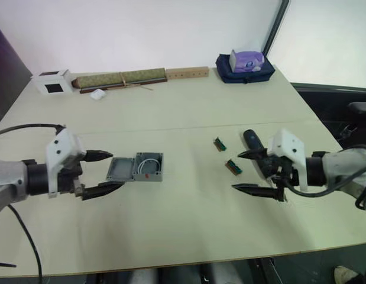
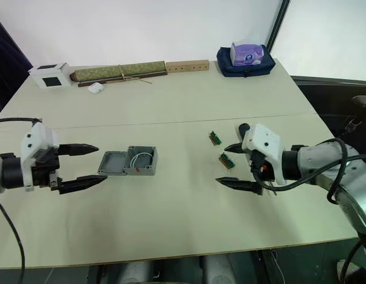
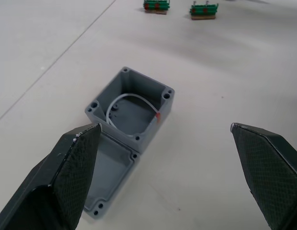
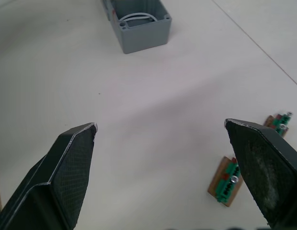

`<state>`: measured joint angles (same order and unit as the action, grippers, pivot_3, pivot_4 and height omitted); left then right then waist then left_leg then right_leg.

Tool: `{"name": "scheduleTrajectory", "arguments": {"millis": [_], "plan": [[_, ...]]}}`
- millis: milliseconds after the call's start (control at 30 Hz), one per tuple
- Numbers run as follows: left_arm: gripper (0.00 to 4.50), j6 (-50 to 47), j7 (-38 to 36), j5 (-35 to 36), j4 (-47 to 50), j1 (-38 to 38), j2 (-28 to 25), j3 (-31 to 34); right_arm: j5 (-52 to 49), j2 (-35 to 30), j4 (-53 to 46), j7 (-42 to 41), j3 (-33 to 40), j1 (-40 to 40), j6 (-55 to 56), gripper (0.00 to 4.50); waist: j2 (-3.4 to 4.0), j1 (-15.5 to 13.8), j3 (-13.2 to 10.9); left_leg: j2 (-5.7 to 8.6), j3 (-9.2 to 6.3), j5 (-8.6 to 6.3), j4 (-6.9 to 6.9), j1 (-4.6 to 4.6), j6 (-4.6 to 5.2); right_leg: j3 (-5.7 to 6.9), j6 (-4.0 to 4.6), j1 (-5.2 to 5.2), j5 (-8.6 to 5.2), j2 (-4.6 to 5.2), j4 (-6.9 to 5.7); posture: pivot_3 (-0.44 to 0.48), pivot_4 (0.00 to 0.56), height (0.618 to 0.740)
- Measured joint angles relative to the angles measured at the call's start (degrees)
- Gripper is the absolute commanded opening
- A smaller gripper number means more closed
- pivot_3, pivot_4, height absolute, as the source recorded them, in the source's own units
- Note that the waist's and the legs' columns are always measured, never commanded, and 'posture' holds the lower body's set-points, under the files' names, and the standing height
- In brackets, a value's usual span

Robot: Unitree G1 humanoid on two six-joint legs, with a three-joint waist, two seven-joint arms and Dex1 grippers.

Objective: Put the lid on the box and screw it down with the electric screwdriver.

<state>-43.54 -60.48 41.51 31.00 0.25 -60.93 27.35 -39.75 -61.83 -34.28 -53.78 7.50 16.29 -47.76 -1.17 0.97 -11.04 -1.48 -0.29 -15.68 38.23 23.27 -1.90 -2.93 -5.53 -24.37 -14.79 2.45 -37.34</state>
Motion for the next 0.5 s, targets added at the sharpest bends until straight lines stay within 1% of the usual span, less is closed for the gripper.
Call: {"name": "scheduleTrajectory", "arguments": {"millis": [100, 333, 500], "plan": [[4.42, 0.2, -0.8, 0.5, 0.1, -0.9, -0.4, -0.1, 0.0, -0.4, -0.3, 0.1, 0.6, -0.3, -0.6, 4.5, -0.01, -0.4, 0.0, 0.04, -0.01, 0.0, 0.02, 0.01, 0.0, 0.0, 0.03, 0.02, -0.02, 0.05, 0.01, 0.0, 0.15, 0.74], [4.42, 2.9, -1.8, -0.8, -1.0, -4.2, -0.5, -6.2, -1.5, 0.1, -1.4, 2.2, 1.5, -0.3, -2.5, 4.5, -0.01, 0.0, 0.0, 0.01, 0.0, 0.0, 0.0, 0.0, 0.0, 0.0, 0.0, 0.03, 0.0, -0.01, 0.06, 0.0, 0.15, 0.74], [4.42, 4.2, -2.1, -1.6, -2.1, -7.2, -1.0, -7.4, -0.9, 0.1, -1.5, 2.6, 1.8, -0.7, -1.8, 4.5, -0.01, -0.1, 0.0, 0.01, 0.02, 0.0, 0.0, 0.0, 0.0, -0.01, 0.0, 0.03, 0.0, 0.0, 0.06, 0.0, 0.15, 0.74]]}}
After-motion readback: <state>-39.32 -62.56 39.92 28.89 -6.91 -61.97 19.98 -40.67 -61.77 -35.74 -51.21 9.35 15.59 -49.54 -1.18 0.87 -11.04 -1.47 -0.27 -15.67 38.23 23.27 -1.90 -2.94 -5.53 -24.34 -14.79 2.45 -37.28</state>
